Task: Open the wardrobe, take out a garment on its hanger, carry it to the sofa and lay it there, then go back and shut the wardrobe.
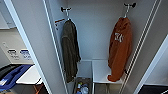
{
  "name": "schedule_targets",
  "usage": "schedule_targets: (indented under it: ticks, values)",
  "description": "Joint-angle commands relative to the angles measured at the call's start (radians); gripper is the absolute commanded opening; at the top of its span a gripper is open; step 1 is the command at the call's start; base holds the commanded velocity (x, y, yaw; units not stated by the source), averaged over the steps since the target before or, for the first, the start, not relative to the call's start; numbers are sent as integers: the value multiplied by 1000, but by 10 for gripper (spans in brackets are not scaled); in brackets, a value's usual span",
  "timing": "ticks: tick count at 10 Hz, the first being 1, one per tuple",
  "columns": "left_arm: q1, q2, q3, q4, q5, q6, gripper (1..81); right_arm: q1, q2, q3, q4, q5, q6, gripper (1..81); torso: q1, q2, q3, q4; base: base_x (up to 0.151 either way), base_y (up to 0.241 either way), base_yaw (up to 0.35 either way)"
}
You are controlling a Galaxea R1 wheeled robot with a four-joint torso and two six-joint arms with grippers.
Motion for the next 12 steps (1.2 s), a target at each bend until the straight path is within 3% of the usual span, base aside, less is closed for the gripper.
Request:
schedule_targets:
  ticks: [1, 5, 10, 12]
  values:
    - [10, 179, -246, -70, 99, -13, 811, -86, 189, -254, 82, -127, 8, 811, 0, 0, 0, 0, 0, 0, 0]
    - [10, 348, -453, -81, 224, -13, 811, -210, 398, -409, 46, -144, 2, 811, 0, 0, 0, 0, 0, 0, 0]
    - [28, 478, -617, -67, 293, -11, 811, -301, 570, -567, 43, -147, 2, 811, -1, -1, 0, 0, 0, 0, 0]
    - [28, 551, -728, -69, 348, -11, 811, -321, 662, -652, -3, -167, -1, 811, -2, -1, 1, 0, 0, 0, 0]
